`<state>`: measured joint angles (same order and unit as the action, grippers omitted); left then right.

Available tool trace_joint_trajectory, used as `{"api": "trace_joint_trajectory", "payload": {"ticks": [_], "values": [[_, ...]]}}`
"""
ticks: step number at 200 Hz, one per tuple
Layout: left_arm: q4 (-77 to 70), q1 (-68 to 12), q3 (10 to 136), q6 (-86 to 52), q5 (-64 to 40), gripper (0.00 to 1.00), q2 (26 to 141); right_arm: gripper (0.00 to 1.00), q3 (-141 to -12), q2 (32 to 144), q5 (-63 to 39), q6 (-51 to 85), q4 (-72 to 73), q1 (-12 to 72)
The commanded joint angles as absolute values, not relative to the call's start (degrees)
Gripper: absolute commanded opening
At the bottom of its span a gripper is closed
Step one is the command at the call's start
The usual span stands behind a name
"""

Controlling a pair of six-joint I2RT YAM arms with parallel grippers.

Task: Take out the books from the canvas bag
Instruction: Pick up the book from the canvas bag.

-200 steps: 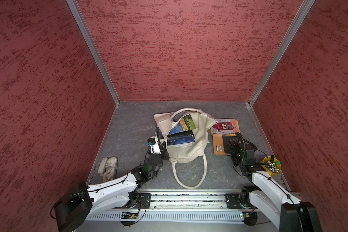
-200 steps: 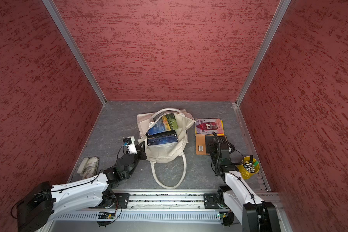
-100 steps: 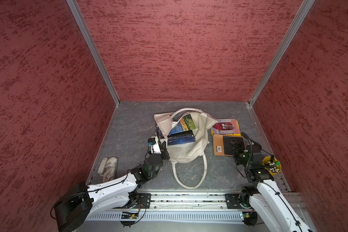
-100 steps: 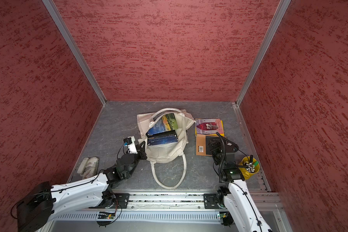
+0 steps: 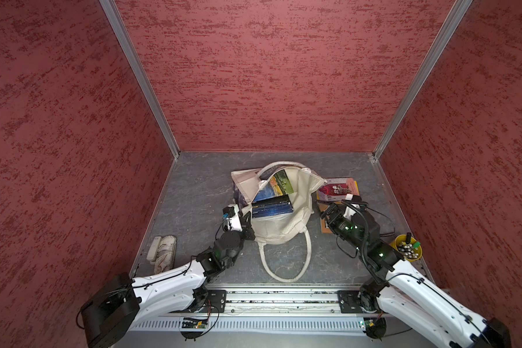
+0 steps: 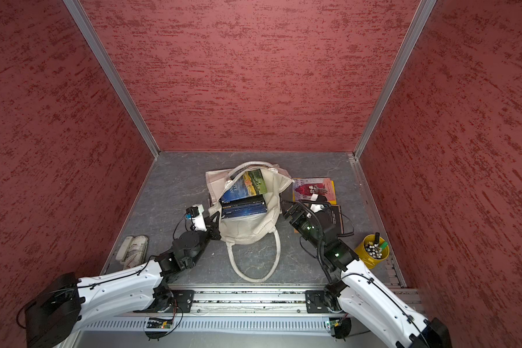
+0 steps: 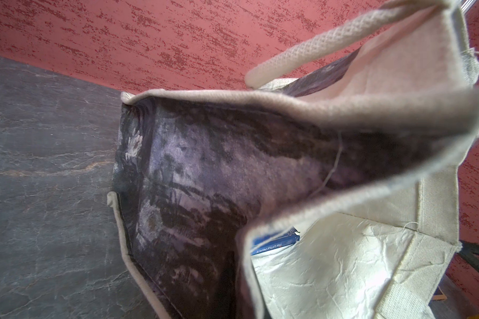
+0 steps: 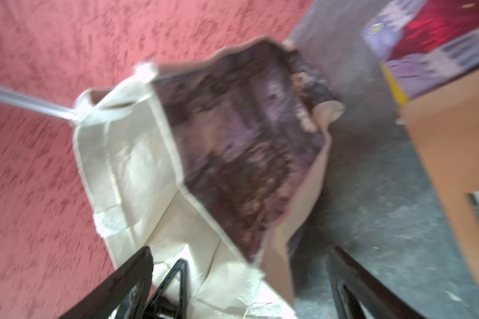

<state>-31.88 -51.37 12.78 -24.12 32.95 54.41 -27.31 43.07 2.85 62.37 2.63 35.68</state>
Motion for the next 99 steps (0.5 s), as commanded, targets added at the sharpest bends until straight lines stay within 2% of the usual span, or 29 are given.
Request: {"api": "trace_joint_trajectory", "payload": {"ticks": [1,35,61,99], "values": [[-36.46,-51.33,12.37,-22.68,30.94,0.00,53.97,0.95,-29.59,46.75,10.79,59.74,9.67,42.03],[-36.66,-51.30,12.30,-22.50,31.11,0.00,54.40,0.93,-34.65,55.76,18.49,55.16,12.73,53.41],[-36.63,-51.32,12.25,-22.50,31.10,0.00,54.48,0.87,-34.39,60.88,17.80,55.96,18.54,55.78],[-36.74,-51.33,12.52,-22.50,31.08,0.00,55.17,0.85,-36.38,67.93,19.02,57.01,21.94,59.68]]}}
